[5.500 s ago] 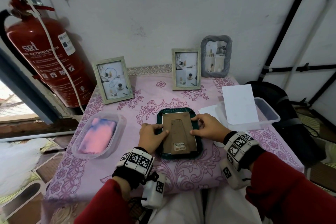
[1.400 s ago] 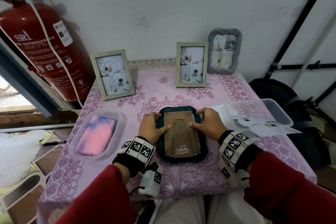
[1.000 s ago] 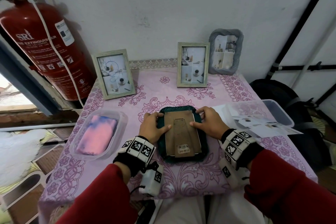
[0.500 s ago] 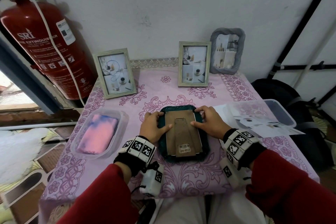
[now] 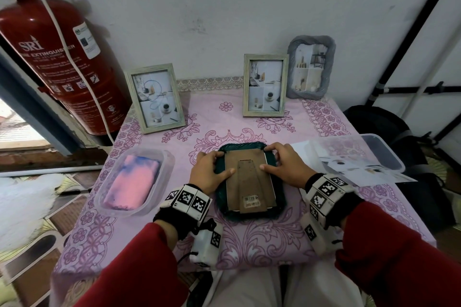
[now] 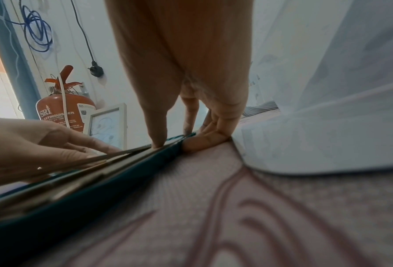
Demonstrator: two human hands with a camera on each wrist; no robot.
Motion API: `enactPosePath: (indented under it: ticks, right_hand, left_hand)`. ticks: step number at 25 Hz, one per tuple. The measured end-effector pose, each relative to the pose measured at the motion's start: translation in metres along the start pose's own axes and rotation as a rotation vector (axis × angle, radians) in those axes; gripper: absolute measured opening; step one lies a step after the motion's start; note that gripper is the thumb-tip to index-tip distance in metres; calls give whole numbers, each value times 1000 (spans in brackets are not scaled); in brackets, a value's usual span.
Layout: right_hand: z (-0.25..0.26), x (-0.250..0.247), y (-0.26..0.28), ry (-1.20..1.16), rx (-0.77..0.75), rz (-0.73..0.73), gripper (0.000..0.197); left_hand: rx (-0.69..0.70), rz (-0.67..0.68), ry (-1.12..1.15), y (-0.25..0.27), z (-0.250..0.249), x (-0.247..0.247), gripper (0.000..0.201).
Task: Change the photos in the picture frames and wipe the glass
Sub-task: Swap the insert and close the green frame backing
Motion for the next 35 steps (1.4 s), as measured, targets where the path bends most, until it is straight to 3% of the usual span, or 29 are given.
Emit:
enactPosePath:
  ticks: [10,18,20,25,29,35]
  right_hand:
    - [-2,2,0,26,20,27,49]
    - [1,4,19,7,122,117,52]
    - [3,-4,33,-25,93,83,49]
    - [10,-12,83,108,-11,25,16]
    - [11,-3,111,97,-37,-31,23]
    - [7,2,117,51,10,-104,26]
  left_hand:
    - [3,8,0,-1,1,0,57]
    - [-30,77,166,13,-1,-1,58]
    - [-31,48,157,29,1,-6,55]
    - [42,-67,3,82,-1,-14,30]
    - [49,-141,-111,109,-5,-6,32]
    - [-1,-180,-70,118,-4,4,33]
Point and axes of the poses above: each hand's wrist, its own y-axis away from the middle knuckle, its own x-axis out of the palm, z = x × y, the point moved 9 cm from there along -y, towards the middle knuckle, and after that the axes turned 7 degrees about -y, right-handed, at the moved point
